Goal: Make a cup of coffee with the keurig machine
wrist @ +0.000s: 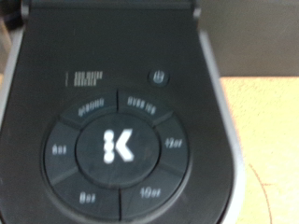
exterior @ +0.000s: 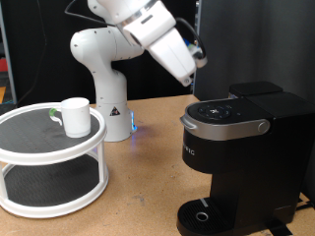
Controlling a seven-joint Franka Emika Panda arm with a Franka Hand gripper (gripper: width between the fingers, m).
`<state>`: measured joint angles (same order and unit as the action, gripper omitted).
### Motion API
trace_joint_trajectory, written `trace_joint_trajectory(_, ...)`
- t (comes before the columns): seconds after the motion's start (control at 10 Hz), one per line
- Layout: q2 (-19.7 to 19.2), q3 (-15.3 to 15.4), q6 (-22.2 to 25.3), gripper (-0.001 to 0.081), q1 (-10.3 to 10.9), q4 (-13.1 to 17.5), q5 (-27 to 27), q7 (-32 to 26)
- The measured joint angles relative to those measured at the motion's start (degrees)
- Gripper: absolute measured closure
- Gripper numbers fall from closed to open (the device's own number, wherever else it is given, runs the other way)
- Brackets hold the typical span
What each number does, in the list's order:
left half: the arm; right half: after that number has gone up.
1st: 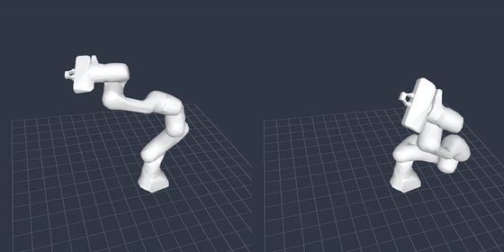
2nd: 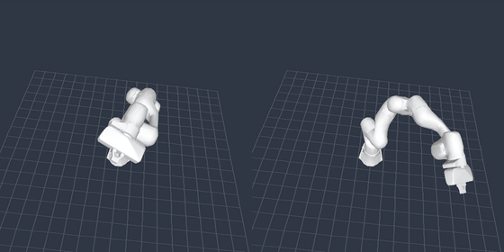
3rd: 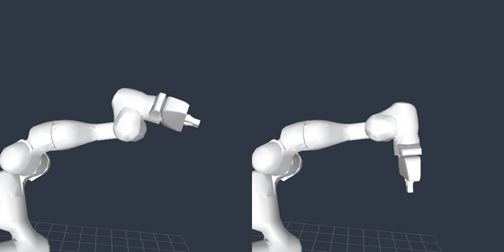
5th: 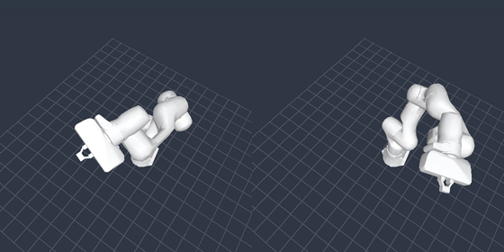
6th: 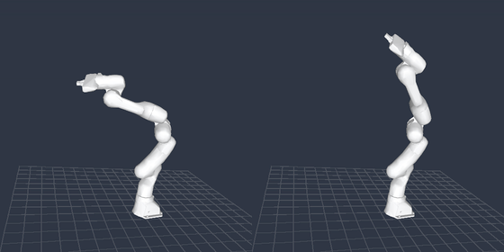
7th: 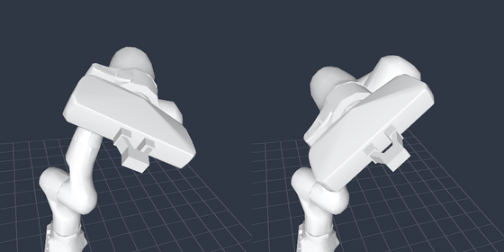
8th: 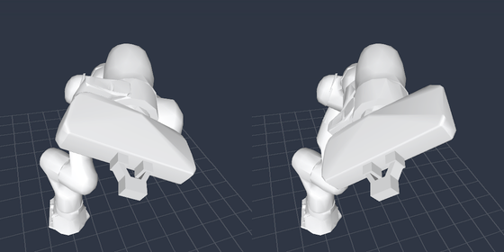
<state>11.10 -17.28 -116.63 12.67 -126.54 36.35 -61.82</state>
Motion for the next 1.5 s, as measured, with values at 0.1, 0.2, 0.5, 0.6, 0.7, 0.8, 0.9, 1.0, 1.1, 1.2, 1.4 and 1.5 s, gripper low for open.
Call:
trace_joint_trajectory(0.1, 0.49, 0.02, 0.52, 0.0799, 0.0, 0.73, 0.1, 0.68)
trace_joint_trajectory(0.2, 0.78, 0.03, 0.98, 0.0799, 0.01, 1.0, 0.11, 1.0)
trace_joint_trajectory(0.5, 0.7, 0.02, 4.06, 0.0799, -0.09, 1.19, -5.75, 1.12)
trace_joint_trajectory(0.6, 0.7, -0.01, 8.69, 0.0799, -0.21, 2.11, -11.53, 1.13)
trace_joint_trajectory(0.7, 0.71, -0.13, 13.1, 0.0799, -0.27, 3.27, -15.93, 0.76)
trace_joint_trajectory(0.8, 0.73, -0.32, 16.81, 0.0799, -0.39, 4.44, -19.21, -0.08)
trace_joint_trajectory(0.9, 0.67, -0.41, 19.22, 0.0799, -0.51, 5.36, -21.0, -0.75)
trace_joint_trajectory(1.0, 0.67, -0.39, 18.88, 0.0799, -0.51, 5.19, -20.9, -0.56)
trace_joint_trajectory(1.1, 0.68, -0.26, 18.83, 0.0799, -0.51, 4.99, -22.08, 0.78)
trace_joint_trajectory(1.2, 0.77, 0.19, 18.89, 0.0799, -0.59, 4.81, -25.65, 5.04)
trace_joint_trajectory(1.4, 1.39, 1.34, 21.35, 0.0799, -0.71, 4.78, -34.22, 12.92)
trace_joint_trajectory(1.5, 2.15, 1.29, 20.64, 0.0799, -0.82, 4.56, -33.64, 16.04)
